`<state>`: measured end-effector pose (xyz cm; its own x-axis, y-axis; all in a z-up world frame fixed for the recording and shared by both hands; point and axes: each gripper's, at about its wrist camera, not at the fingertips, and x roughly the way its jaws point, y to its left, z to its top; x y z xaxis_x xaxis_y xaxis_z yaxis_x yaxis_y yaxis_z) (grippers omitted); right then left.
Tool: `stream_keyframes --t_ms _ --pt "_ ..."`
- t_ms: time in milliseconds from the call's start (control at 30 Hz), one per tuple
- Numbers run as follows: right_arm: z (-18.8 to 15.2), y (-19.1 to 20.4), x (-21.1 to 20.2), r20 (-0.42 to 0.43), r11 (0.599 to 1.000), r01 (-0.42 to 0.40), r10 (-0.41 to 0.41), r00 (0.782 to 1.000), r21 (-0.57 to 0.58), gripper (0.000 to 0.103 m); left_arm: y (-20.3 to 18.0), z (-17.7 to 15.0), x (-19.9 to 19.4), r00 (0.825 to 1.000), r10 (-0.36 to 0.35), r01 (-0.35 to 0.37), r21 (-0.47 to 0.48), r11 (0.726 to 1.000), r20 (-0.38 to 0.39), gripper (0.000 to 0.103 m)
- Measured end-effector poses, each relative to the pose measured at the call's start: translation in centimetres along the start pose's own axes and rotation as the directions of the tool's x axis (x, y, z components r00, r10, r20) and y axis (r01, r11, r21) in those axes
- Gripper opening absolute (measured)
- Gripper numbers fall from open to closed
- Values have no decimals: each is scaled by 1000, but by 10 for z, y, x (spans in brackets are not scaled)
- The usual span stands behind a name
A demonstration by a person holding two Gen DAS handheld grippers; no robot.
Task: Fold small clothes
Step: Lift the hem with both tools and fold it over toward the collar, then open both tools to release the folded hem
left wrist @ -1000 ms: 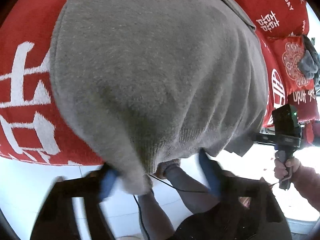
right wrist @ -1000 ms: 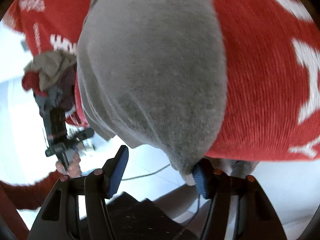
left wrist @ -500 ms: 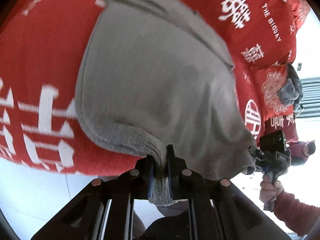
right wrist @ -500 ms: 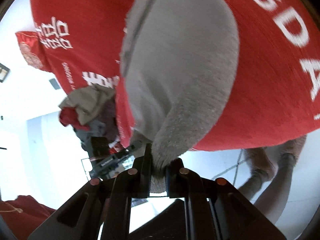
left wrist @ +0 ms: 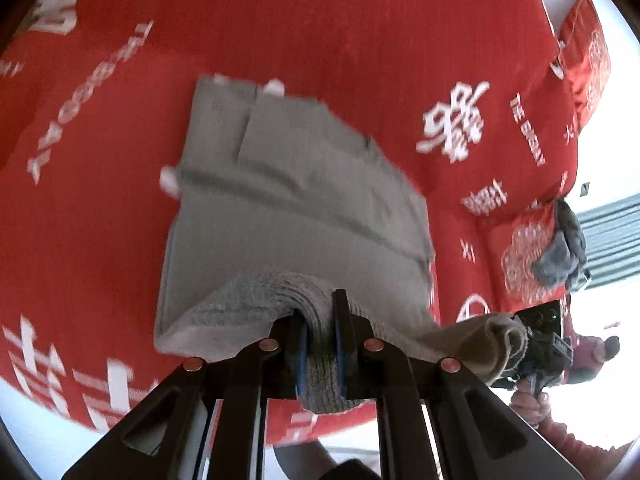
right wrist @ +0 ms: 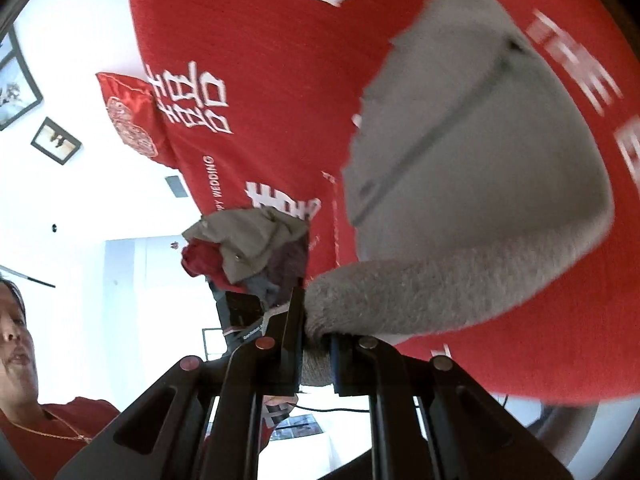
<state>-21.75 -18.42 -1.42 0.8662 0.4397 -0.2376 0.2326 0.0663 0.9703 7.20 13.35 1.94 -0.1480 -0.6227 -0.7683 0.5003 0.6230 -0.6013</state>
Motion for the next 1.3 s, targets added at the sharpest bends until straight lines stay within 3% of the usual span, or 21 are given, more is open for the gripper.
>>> stream_keyframes --t_ms 233,333,567,733,900,1000,1033,1100,1133,1167,1300 --pt "107 25 17 9 999 2 -2 1000 -49 11 -15 85 15 995 36 -35 -18 999 91 12" --pt "155 21 31 11 999 23 -22 1000 -47 11 -14 117 40 993 53 -51 -23 998 110 12" --pt "241 -49 70 -22 985 160 -159 987 57 11 13 160 135 983 181 -179 -53 982 31 12" --pt "266 -96 89 -49 963 241 -236 970 121 11 29 166 171 959 283 -282 -64 957 -5 13" --pt "273 -106 93 -46 956 243 -238 970 165 19 19 175 173 939 343 -344 -34 938 -41 17" --pt "276 -88 89 -19 966 215 -214 977 141 50 7 176 156 941 339 -339 -12 941 -17 17" --pt "276 -83 87 -4 969 205 -206 978 137 60 3 176 150 943 333 -333 -5 943 -6 22" --pt "277 -74 78 32 979 158 -163 986 130 61 -4 174 137 940 340 -340 7 940 23 43" --pt "277 -68 76 39 980 154 -160 986 125 61 -6 173 133 935 354 -354 14 935 39 60" --pt "277 -63 75 39 981 157 -162 986 115 61 -9 171 129 926 373 -375 25 926 60 67" --pt "272 -53 84 -2 980 188 -188 982 68 60 -7 169 123 916 397 -400 37 916 62 67"
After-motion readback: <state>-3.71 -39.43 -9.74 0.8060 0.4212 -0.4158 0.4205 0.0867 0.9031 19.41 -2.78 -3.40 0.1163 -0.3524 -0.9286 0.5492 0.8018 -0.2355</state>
